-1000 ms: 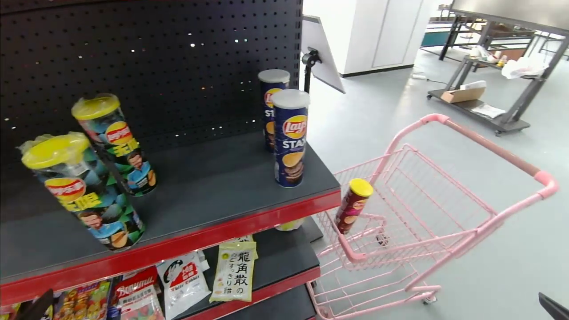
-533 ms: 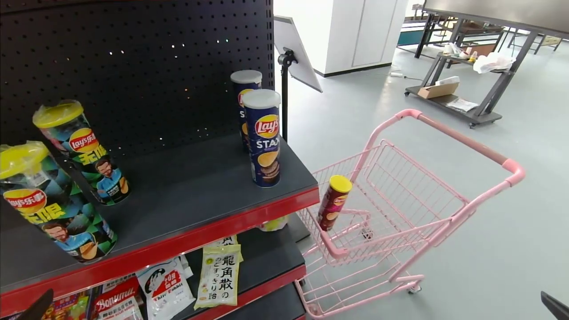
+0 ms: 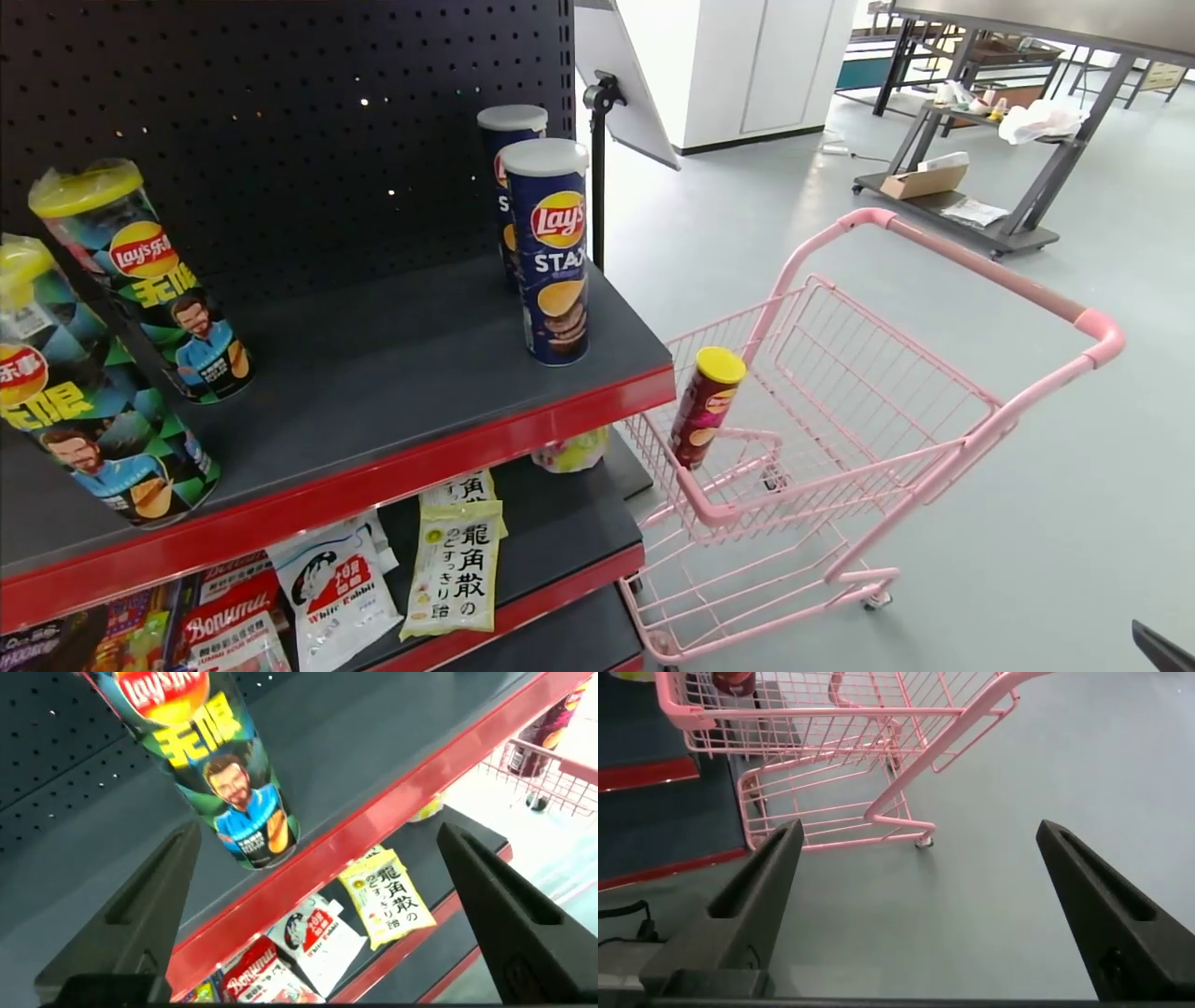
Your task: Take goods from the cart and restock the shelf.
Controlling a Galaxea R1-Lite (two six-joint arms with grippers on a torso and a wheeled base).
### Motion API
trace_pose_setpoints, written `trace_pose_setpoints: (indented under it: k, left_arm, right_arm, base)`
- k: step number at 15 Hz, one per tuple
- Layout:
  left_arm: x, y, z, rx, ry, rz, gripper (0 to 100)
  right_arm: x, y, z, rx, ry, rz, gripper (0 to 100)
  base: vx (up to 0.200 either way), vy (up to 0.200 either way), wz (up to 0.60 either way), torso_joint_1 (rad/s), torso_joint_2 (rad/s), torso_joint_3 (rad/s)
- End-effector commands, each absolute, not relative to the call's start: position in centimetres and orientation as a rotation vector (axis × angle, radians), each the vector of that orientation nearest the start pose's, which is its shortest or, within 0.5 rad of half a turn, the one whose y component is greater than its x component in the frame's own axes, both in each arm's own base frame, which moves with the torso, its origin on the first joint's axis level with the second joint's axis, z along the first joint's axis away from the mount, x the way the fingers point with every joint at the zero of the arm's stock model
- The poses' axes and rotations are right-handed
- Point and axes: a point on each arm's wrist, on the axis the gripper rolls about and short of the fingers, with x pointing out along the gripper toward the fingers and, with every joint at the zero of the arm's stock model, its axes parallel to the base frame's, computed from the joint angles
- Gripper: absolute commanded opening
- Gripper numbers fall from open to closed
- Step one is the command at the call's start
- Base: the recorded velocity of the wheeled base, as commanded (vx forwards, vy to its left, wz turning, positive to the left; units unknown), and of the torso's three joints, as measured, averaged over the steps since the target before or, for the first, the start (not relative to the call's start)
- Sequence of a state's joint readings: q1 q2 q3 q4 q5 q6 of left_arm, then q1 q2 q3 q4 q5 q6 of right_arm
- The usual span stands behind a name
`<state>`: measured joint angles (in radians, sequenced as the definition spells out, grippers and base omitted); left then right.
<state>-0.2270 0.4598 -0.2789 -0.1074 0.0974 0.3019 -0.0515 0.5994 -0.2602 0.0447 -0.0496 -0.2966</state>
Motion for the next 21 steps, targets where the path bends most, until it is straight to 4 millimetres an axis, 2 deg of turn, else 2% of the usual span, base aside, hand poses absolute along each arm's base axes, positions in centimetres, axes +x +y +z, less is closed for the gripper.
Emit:
trace_pose_setpoints:
  k: [1, 8, 10, 12, 13, 14, 15, 18, 20, 21]
  left_arm:
    - [1.8, -0.2, 16.9, 0.313, 0.050, -0.138, 100]
    - [1.9, -0.2, 16.8, 0.314, 0.054, -0.139, 100]
    - [1.9, -0.2, 16.8, 0.314, 0.054, -0.139, 100]
    - [1.9, -0.2, 16.8, 0.314, 0.054, -0.138, 100]
    - [1.9, -0.2, 17.0, 0.313, 0.048, -0.138, 100]
    - [1.9, -0.2, 17.0, 0.313, 0.046, -0.139, 100]
    - [2.0, -0.3, 17.3, 0.308, 0.046, -0.147, 100]
    - [2.3, -0.4, 17.6, 0.296, 0.054, -0.169, 100]
    - [2.4, -0.4, 17.8, 0.279, 0.054, -0.159, 100]
    - [2.5, -0.4, 17.9, 0.279, 0.056, -0.157, 100]
  right_arm:
    - [3.9, -0.3, 14.4, -0.293, 0.405, -0.039, 100]
    - [4.7, -0.4, 14.4, -0.290, 0.447, -0.033, 100]
    - [5.6, -0.4, 14.5, -0.287, 0.491, -0.026, 100]
    - [7.0, -0.5, 15.3, -0.280, 0.513, -0.018, 100]
    - [9.6, -0.6, 17.2, -0.272, 0.504, -0.015, 100]
    - [11.0, -0.6, 17.9, -0.263, 0.492, -0.010, 100]
    - [14.2, 0.1, 18.8, -0.207, 0.452, 0.064, 100]
    - [19.7, 1.7, 18.7, -0.157, 0.420, 0.147, 100]
    - [23.2, 2.6, 17.6, -0.126, 0.418, 0.294, 100]
    - [24.0, 2.8, 17.2, -0.118, 0.411, 0.325, 100]
  base:
    - [0.000, 0.000, 0.00, -0.163, 0.37, 0.232]
    - [0.000, 0.000, 0.00, -0.184, 0.49, 0.299]
    - [0.000, 0.000, 0.00, -0.190, 0.55, 0.349]
    - [0.000, 0.000, 0.00, -0.124, 0.36, 0.229]
    - [0.000, 0.000, 0.00, -0.056, 0.15, 0.100]
    - [0.000, 0.000, 0.00, -0.027, 0.07, 0.051]
    - [0.000, 0.000, 0.00, 0.000, 0.00, 0.000]
    - [0.000, 0.000, 0.00, 0.000, 0.00, 0.000]
    - [0.000, 0.000, 0.00, 0.000, 0.00, 0.000]
    - [0.000, 0.000, 0.00, 0.000, 0.00, 0.000]
